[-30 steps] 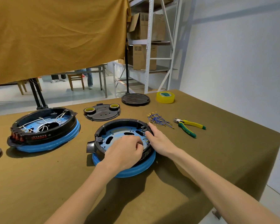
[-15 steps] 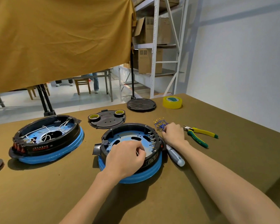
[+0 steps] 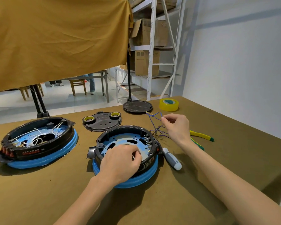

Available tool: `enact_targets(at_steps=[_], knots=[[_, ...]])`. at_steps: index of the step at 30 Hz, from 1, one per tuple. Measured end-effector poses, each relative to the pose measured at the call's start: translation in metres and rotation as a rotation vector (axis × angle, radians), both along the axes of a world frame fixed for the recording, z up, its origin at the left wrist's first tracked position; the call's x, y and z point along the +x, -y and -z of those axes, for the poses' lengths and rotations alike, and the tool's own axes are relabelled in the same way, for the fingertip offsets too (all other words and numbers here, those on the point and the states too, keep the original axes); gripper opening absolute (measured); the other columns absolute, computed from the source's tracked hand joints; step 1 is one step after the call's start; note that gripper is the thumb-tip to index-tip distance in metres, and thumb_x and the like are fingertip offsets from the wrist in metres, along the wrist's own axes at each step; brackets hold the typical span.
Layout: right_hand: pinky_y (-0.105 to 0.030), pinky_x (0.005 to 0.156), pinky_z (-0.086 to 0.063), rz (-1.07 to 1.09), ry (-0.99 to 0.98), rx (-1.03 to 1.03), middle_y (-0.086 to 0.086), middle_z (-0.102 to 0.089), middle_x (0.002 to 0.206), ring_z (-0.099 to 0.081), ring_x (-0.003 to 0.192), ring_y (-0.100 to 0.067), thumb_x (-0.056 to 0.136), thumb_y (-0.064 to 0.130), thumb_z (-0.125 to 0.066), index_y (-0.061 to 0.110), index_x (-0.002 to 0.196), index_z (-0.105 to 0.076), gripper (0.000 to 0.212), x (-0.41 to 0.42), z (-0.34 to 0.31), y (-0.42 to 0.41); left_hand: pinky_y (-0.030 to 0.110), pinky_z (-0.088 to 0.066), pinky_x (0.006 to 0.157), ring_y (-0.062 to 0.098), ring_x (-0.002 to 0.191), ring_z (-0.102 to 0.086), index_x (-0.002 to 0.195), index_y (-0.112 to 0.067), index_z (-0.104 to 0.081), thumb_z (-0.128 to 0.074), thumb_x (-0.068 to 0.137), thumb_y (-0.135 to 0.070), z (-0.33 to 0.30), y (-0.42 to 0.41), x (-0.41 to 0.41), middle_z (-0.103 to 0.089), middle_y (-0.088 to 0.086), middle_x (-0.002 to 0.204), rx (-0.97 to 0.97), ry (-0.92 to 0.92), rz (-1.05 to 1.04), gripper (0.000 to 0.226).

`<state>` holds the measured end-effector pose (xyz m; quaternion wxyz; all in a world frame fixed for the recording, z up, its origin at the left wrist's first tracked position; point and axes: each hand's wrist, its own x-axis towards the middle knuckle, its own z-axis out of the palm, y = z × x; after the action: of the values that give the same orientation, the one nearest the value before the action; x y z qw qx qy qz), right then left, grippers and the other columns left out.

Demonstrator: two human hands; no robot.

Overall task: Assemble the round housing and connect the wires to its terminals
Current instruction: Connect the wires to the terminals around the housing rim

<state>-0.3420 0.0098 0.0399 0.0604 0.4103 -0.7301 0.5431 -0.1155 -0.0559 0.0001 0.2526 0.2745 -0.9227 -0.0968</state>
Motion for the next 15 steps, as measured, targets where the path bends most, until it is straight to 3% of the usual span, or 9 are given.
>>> enact_targets(at_steps=[7, 11, 15], knots=[[-0.015, 0.072, -0.049, -0.07, 0.017, -0.1, 0.018, -0.075, 0.083, -0.069, 0.08, 0.0, 0.092, 0.024, -0.075, 0.022, 0.092, -0.083, 0.008, 0.006, -0.007, -0.004, 0.027, -0.056, 0.062, 0.003, 0.071, -0.063, 0.089, -0.032, -0.07, -0.038, 0.097, -0.046, -0.002, -0.001, 0.001, -0.066, -0.016, 0.075, 0.034, -0.025, 0.011, 0.036], [-0.023, 0.078, -0.053, -0.076, -0.04, -0.057, 0.008, -0.077, 0.089, -0.069, 0.085, -0.005, 0.093, 0.024, -0.075, 0.019, 0.098, -0.083, 0.012, 0.008, -0.007, -0.008, 0.025, -0.057, 0.064, -0.001, 0.073, -0.063, 0.092, -0.036, -0.071, -0.039, 0.095, -0.049, 0.0, 0.0, 0.001, -0.067, -0.021, 0.078, 0.063, -0.033, 0.007, 0.035], [-0.017, 0.072, -0.049, -0.105, -0.101, -0.055, 0.009, -0.074, 0.085, -0.066, 0.079, -0.002, 0.092, 0.019, -0.076, 0.017, 0.098, -0.083, 0.01, 0.014, -0.001, -0.016, 0.027, -0.059, 0.071, -0.002, 0.079, -0.065, 0.102, -0.039, -0.07, -0.047, 0.099, -0.049, -0.001, 0.005, 0.0, -0.069, -0.023, 0.086, 0.162, -0.01, -0.008, 0.025]])
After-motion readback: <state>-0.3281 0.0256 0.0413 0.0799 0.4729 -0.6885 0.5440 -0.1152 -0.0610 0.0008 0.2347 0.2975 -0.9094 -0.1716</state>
